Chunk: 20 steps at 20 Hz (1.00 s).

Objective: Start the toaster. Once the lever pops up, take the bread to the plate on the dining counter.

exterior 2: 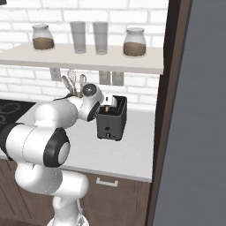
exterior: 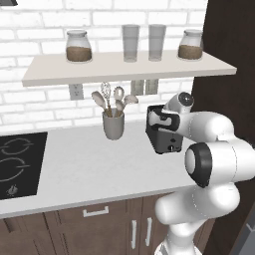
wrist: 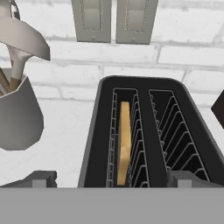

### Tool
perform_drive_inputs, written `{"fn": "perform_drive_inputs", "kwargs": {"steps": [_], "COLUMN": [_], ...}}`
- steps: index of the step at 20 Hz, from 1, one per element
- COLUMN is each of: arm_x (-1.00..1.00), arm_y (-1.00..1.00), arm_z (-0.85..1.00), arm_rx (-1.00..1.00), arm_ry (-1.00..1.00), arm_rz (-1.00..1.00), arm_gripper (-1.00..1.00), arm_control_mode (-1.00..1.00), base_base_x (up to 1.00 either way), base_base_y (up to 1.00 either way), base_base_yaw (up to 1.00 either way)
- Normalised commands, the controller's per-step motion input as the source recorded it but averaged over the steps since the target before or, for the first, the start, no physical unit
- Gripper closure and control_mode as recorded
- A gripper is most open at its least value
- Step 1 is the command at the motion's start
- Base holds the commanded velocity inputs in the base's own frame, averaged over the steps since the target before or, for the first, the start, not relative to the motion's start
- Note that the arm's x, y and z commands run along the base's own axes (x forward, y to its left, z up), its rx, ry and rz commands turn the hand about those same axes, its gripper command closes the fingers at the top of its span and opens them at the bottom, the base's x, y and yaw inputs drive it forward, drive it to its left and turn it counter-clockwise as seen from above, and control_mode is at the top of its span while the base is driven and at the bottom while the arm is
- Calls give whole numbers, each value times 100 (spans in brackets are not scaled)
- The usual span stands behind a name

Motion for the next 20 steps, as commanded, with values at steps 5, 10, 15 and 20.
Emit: {"fn": "perform_drive_inputs", "kwargs": {"steps": [5, 10, 15, 20], "arm_x": [0, 0, 0, 0], "arm_y": [0, 0, 0, 0], "arm_z": [0, 0, 0, 0], "arm_rx": [0, 0, 0, 0], "arm_ry": [0, 0, 0, 0], "arm_rz": [0, 0, 0, 0], "arm_gripper": [-100, -100, -100, -100], "arm_control_mode": [-100, -100, -100, -100], "base_base_x": [0, 0, 0, 0], "base_base_y": [0, 0, 0, 0], "base_base_yaw": [0, 0, 0, 0]}}
